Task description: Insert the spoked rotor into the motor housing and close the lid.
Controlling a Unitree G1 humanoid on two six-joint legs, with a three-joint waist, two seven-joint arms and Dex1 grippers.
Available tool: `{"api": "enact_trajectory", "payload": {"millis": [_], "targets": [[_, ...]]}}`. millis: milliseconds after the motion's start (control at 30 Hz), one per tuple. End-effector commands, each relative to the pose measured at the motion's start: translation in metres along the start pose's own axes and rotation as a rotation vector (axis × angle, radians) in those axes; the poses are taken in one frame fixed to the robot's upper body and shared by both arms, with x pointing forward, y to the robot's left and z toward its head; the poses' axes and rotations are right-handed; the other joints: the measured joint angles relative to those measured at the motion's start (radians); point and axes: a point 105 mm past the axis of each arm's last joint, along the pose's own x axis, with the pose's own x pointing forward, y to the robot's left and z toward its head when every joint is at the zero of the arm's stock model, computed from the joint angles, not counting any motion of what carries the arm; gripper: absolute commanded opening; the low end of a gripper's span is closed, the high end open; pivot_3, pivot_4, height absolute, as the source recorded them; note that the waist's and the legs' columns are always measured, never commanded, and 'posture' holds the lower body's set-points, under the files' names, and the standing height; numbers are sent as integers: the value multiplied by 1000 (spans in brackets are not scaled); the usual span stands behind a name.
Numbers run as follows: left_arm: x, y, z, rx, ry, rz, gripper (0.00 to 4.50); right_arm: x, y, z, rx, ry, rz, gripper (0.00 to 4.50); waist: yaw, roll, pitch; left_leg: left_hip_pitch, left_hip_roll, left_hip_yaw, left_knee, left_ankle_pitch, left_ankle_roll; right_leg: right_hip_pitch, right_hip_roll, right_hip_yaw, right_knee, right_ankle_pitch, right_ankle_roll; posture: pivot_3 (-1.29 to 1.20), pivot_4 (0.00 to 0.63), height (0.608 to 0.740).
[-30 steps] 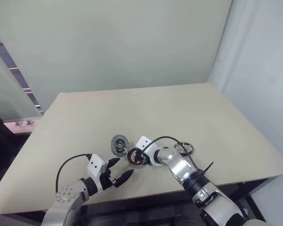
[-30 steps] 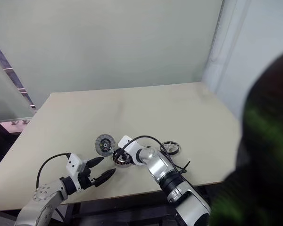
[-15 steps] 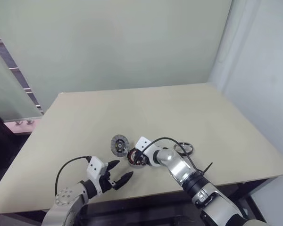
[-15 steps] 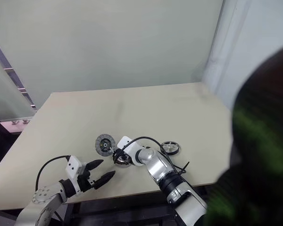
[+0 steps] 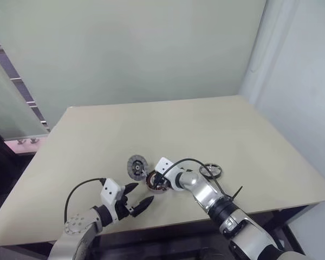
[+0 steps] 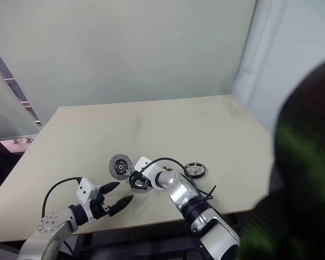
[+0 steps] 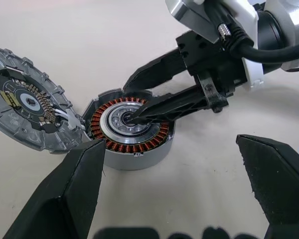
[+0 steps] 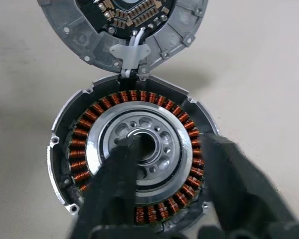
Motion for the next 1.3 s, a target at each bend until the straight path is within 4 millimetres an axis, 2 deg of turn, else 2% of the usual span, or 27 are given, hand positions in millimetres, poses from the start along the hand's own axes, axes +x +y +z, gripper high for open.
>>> {"api": "enact_trajectory", "payload": {"millis": [33,100,333,733,1300], "targets": [[1,-4,15,46,-45,-11,4500,1,-1,12,-42,-24,-8,696,0,0,0,0,0,0,0,0,0,0,0,0,0,0,0,0,0,740],[1,-4,15,46,-45,-9,4500,1,0,12,-43,-23,-6,23,0,0,0,0,0,0,0,0,0,0,0,0,0,0,0,0,0,740],[1,-3,16,46,-46,-5,4500,1,-1,13,-35,-28,-1,23,0,0,0,0,1,0,0,0,0,0,0,0,0,0,0,0,0,740],[2,-3,16,47,-42,-9,4500,-6,-3,30,79,-95,34,23,0,0,0,0,1,0,0,0,0,0,0,0,0,0,0,0,0,740],[3,-4,16,47,-44,-9,4500,-5,-8,20,33,-40,11,23,0,0,0,0,0,0,0,0,0,0,0,0,0,0,0,0,0,740]]}}
